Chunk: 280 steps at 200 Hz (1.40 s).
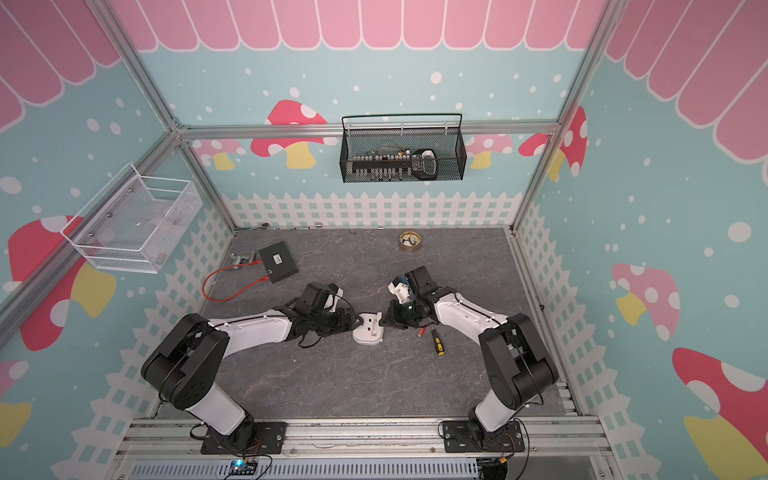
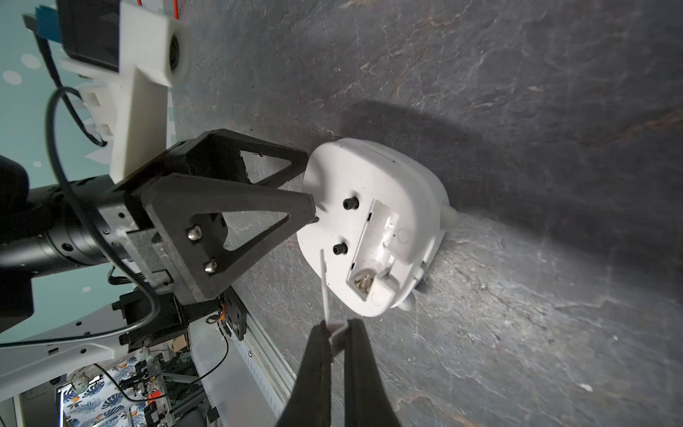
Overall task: Remove the battery from the alarm
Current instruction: Install the cover on the alarm.
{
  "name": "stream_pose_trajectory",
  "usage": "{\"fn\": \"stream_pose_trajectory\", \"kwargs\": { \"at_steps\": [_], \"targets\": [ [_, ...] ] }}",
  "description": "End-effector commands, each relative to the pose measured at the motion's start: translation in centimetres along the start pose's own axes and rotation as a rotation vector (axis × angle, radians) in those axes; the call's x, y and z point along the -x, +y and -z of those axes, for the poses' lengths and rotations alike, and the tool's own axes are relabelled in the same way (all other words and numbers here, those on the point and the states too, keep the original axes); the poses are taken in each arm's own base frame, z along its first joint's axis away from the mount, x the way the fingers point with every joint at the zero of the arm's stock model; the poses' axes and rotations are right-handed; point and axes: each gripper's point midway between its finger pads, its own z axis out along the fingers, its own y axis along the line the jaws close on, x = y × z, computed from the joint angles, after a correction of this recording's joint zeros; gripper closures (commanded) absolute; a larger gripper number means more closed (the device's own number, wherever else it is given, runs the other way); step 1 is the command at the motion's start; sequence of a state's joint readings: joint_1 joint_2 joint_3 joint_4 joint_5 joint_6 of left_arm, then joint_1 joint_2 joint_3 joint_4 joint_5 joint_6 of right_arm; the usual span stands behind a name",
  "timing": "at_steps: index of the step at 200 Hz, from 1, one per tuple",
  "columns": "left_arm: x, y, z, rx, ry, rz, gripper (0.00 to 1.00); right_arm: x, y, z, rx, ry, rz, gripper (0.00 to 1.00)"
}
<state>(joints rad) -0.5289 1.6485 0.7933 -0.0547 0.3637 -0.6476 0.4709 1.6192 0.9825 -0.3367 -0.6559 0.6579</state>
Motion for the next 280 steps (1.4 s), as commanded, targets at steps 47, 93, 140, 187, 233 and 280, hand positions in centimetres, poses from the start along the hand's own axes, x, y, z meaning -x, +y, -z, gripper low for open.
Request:
{"fn": "stream_pose_trajectory", "kwargs": {
  "at_steps": [47,93,140,187,233,280],
  "targets": [
    [-1.2,-0.4,-0.8,-0.047,0.039,0.005,0.31,0.4,-0.7,-1.1,-0.042,0.048,-0.002,1.00],
    [-2.1,-0.2,-1.0,-0.067,0.055,0.038,0.35,-0.2,-0.5,-0.8,-0.045,0.048,-0.045,1.00],
    [-2.6,-0.4,-1.4,-0.100,0.062,0.084,0.36,-0.1,0.0,-0.5,-0.058,0.028,-0.090,1.00],
    [-3.6,0.1,-1.4,-0.107,0.062,0.135,0.40,-0.5,-0.5,-0.3,-0.093,0.029,-0.117,1.00],
    [-3.9,-0.4,-1.5,-0.125,0.065,0.146,0.42,-0.8,-0.6,-1.1,-0.103,0.051,-0.119,1.00],
    [-3.9,-0.6,-1.5,-0.130,0.065,0.147,0.45,-0.5,-0.9,-1.7,-0.114,0.063,-0.120,1.00]
  ]
}}
